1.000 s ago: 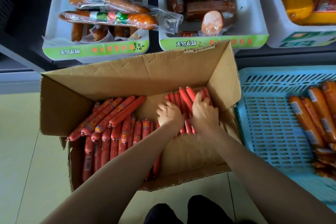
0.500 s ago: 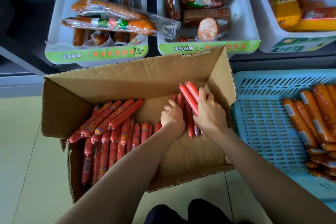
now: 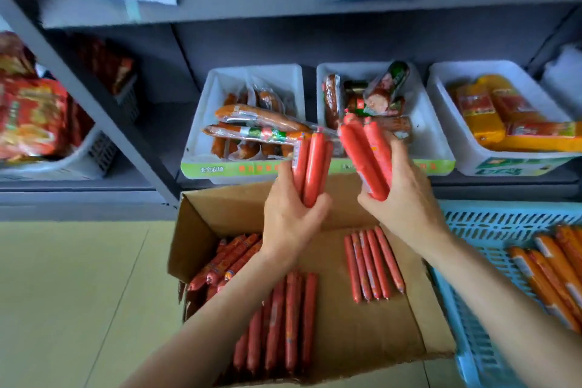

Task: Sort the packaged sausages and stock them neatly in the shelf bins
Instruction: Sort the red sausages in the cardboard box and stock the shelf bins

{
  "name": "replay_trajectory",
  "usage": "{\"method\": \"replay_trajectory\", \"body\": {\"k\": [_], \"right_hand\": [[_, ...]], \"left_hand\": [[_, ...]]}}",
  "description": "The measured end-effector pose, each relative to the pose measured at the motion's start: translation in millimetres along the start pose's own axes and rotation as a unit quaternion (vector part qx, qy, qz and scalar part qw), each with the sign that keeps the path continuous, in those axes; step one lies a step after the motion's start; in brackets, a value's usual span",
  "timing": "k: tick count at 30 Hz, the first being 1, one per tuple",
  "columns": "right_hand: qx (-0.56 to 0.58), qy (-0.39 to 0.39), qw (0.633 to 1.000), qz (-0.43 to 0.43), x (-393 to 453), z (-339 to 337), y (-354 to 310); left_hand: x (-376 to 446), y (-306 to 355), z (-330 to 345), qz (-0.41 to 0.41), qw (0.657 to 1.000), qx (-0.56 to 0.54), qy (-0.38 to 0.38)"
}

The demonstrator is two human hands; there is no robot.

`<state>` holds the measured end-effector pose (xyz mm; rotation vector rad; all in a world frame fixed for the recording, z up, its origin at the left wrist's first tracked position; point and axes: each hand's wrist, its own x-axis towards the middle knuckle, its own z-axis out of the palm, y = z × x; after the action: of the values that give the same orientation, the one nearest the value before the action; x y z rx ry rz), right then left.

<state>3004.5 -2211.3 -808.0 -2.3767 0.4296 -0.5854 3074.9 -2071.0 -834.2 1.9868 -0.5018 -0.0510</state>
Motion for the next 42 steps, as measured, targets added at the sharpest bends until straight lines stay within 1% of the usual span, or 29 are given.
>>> {"method": "replay_trajectory", "body": {"k": [2, 4, 6, 9, 11, 12, 13, 14, 15, 16, 17, 18, 19, 20, 23, 26, 29, 31, 33, 36, 39, 40, 42], "right_hand": [[0.059, 0.095, 0.992, -0.055, 24.3, -21.9, -39.9], [0.095, 0.147, 0.977, -0.123, 55.8, -43.8, -84.6], [0.114, 0.167, 0.961, -0.19, 89.3, -64.9, -133.1], [0.128, 0.189, 0.934, -0.276, 131.2, -92.0, -196.8], [0.115, 0.181, 0.929, -0.301, 155.5, -108.5, -228.5], [0.102, 0.168, 0.933, -0.303, 166.5, -115.7, -241.2], [0.084, 0.152, 0.938, -0.299, 177.2, -122.5, -252.3], [0.061, 0.136, 0.945, -0.29, 187.3, -127.4, -260.3], [0.039, 0.121, 0.951, -0.281, 196.3, -131.4, -266.4], [0.019, 0.104, 0.957, -0.271, 203.8, -134.0, -270.8], [0.007, 0.083, 0.962, -0.26, 210.9, -134.6, -273.7], [-0.001, 0.061, 0.966, -0.249, 217.3, -134.6, -276.2], [-0.01, 0.039, 0.97, -0.238, 223.2, -133.0, -278.0], [-0.02, 0.02, 0.973, -0.231, 228.7, -130.0, -278.9], [-0.05, -0.035, 0.971, -0.23, 245.6, -115.2, -276.3], [-0.083, -0.063, 0.968, -0.23, 259.4, -103.0, -273.5], [-0.117, -0.075, 0.963, -0.23, 276.0, -96.8, -276.3], [-0.131, -0.089, 0.959, -0.236, 290.9, -92.7, -280.5], [-0.142, -0.119, 0.953, -0.24, 307.5, -85.8, -288.0], [-0.199, -0.187, 0.932, -0.238, 328.7, -66.7, -299.0], [-0.286, -0.254, 0.888, -0.254, 347.3, -35.2, -304.1], [-0.305, -0.267, 0.878, -0.256, 352.6, -24.0, -304.9], [-0.324, -0.271, 0.869, -0.258, 361.3, -2.1, -303.5]], "left_hand": [[17.0, 35.8, -41.3, 0.062, 0.995, -0.029, 0.067], [41.8, 78.9, -82.5, 0.118, 0.983, -0.033, 0.137], [70.6, 123.9, -123.0, 0.179, 0.966, -0.05, 0.179], [110.2, 179.1, -179.4, 0.269, 0.937, -0.044, 0.218], [137.1, 206.0, -212.6, 0.294, 0.928, -0.005, 0.228], [152.6, 215.9, -228.3, 0.296, 0.925, 0.046, 0.232], [170.4, 223.9, -242.8, 0.294, 0.922, 0.115, 0.223], [187.0, 230.4, -255.4, 0.285, 0.92, 0.193, 0.188], [202.8, 234.1, -264.9, 0.266, 0.914, 0.278, 0.132], [215.8, 235.2, -270.3, 0.234, 0.899, 0.363, 0.069], [227.2, 232.6, -272.4, 0.199, 0.876, 0.44, 0.013], [236.3, 227.9, -271.6, 0.168, 0.849, 0.501, -0.026], [244.1, 221.4, -269.0, 0.147, 0.83, 0.536, -0.051], [250.7, 214.0, -266.0, 0.126, 0.825, 0.547, -0.069], [268.9, 193.1, -260.9, 0.087, 0.837, 0.53, -0.105], [283.9, 177.4, -261.3, 0.068, 0.827, 0.545, -0.122], [290.3, 171.5, -272.4, 0.086, 0.822, 0.547, -0.13], [291.5, 172.5, -288.3, 0.113, 0.818, 0.552, -0.113], [289.0, 175.5, -306.1, 0.132, 0.817, 0.551, -0.102], [278.7, 179.2, -320.5, 0.121, 0.824, 0.544, -0.101], [269.6, 178.6, -323.7, 0.127, 0.817, 0.554, -0.094], [268.2, 177.4, -323.9, 0.126, 0.814, 0.559, -0.097], [266.6, 174.3, -322.7, 0.116, 0.801, 0.578, -0.101]]}}
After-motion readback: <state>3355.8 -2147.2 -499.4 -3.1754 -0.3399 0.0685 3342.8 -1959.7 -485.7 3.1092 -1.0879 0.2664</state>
